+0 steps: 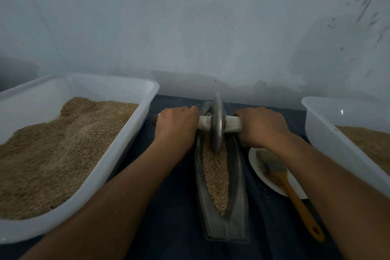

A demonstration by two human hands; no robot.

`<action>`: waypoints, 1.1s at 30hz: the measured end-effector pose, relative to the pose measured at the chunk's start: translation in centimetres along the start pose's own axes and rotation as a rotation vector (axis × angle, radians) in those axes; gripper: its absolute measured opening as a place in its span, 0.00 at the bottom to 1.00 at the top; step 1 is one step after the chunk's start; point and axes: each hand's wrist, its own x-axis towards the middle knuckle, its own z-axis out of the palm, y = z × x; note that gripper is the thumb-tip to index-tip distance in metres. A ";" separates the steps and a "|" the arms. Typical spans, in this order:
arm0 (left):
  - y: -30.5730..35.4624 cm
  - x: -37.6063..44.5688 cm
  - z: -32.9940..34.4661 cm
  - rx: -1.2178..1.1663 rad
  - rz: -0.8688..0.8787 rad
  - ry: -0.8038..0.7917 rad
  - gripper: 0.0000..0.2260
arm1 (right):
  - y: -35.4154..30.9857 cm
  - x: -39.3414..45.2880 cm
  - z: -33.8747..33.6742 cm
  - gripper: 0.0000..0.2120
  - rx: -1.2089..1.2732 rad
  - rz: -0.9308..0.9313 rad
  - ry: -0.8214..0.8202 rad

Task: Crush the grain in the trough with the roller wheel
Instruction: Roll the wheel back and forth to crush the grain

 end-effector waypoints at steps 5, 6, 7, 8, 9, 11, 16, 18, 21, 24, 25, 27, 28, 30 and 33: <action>0.1 -2.2 -0.7 -0.009 0.039 0.028 0.14 | -0.5 -2.5 0.0 0.13 0.026 -0.001 0.051; 0.3 -2.9 -1.0 -0.009 0.051 0.036 0.14 | -0.6 -3.3 0.0 0.14 0.047 0.001 0.046; 0.4 -3.6 -1.4 -0.008 0.062 0.045 0.15 | -0.8 -4.1 -0.1 0.15 0.062 -0.001 0.050; 0.6 -4.4 -1.7 -0.008 0.072 0.053 0.16 | -0.9 -5.1 -0.1 0.16 0.072 -0.008 0.067; 0.7 -5.3 -2.1 -0.011 0.083 0.061 0.17 | -1.0 -6.2 -0.2 0.18 0.076 -0.023 0.098; 0.8 -7.1 -2.5 -0.035 0.105 0.071 0.19 | -1.5 -8.6 -0.4 0.22 0.060 -0.075 0.191; 0.7 -10.3 -3.7 -0.074 0.143 0.107 0.23 | -2.6 -12.8 -1.1 0.27 0.006 -0.116 0.353; 0.9 -10.9 -4.1 -0.066 0.163 0.110 0.25 | -2.6 -13.4 -0.9 0.27 0.013 -0.093 0.335; 1.3 -11.0 -4.1 -0.035 0.177 0.120 0.27 | -2.3 -13.5 -0.4 0.27 0.038 -0.056 0.288; 1.2 -9.9 -3.4 -0.028 0.169 0.113 0.25 | -2.1 -12.3 0.0 0.24 0.027 -0.066 0.284; 1.1 -9.4 -3.2 -0.032 0.161 0.105 0.24 | -2.0 -11.6 -0.1 0.23 0.019 -0.072 0.274; 0.9 -8.1 -2.6 -0.037 0.145 0.091 0.23 | -1.7 -9.6 -0.2 0.20 0.003 -0.064 0.241; 0.8 -7.3 -2.3 -0.037 0.133 0.084 0.22 | -1.6 -8.5 -0.2 0.19 -0.003 -0.049 0.210; 0.6 -5.8 -1.7 -0.022 0.103 0.067 0.19 | -1.3 -6.2 -0.1 0.19 -0.004 -0.018 0.135; 0.3 -3.3 -0.9 0.011 0.085 0.048 0.17 | -0.6 -3.5 0.5 0.29 0.006 -0.001 0.088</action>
